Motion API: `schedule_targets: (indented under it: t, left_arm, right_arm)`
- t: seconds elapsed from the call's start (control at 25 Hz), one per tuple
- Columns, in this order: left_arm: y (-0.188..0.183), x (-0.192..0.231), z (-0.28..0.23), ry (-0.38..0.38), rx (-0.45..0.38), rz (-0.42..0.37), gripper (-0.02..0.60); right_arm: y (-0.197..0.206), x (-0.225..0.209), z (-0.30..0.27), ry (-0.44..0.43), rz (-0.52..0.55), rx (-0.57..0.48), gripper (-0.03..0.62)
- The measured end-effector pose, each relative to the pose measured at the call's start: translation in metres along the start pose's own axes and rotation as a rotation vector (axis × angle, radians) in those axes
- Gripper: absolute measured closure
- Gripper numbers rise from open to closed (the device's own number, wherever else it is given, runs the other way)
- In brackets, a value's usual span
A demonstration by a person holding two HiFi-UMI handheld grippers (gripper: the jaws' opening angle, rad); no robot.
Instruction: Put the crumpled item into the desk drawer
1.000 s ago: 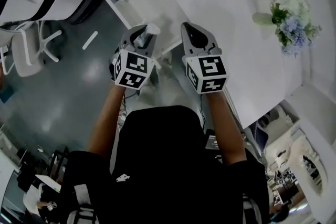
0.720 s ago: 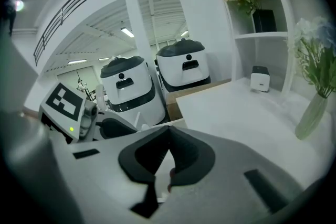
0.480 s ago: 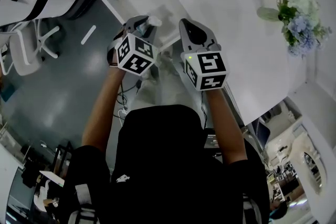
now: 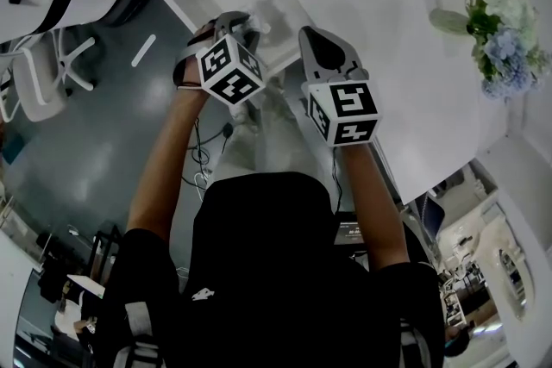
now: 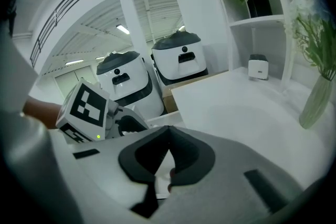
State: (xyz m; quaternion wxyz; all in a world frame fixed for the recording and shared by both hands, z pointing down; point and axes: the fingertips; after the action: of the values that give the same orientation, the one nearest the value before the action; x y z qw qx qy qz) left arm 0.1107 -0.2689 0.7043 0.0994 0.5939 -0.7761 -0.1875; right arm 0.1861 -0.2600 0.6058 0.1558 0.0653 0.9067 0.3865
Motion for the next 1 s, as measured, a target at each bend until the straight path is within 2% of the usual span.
schedule_targets:
  t: [0.48, 0.64, 0.84, 1.0]
  left_arm:
    - [0.007, -0.003, -0.042, 0.072, 0.130, -0.236, 0.476]
    - [0.002, -0.009, -0.054, 0.119, 0.141, -0.281, 0.472]
    - [0.000, -0.010, -0.073, 0.137, 0.162, -0.363, 0.471]
    - [0.001, -0.013, -0.086, 0.156, 0.166, -0.386, 0.468]
  right_arm:
    - [0.009, -0.012, -0.009, 0.017, -0.013, 0.021, 0.599]
    - [0.014, -0.015, -0.012, 0.020, -0.019, 0.030, 0.599]
    - [0.020, -0.022, -0.014, 0.025, -0.032, 0.041, 0.599]
    - [0.025, -0.025, -0.017, 0.023, -0.034, 0.052, 0.599]
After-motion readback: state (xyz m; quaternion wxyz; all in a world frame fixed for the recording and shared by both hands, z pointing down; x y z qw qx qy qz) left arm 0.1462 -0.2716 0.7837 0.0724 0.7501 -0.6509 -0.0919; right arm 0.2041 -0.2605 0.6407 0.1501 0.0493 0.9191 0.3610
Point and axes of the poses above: the fingertips, and each gripper's own axes: z backward along the fingers, x to its left, y out of its underside, and after that the axes turned 1 degree about x, right-handed
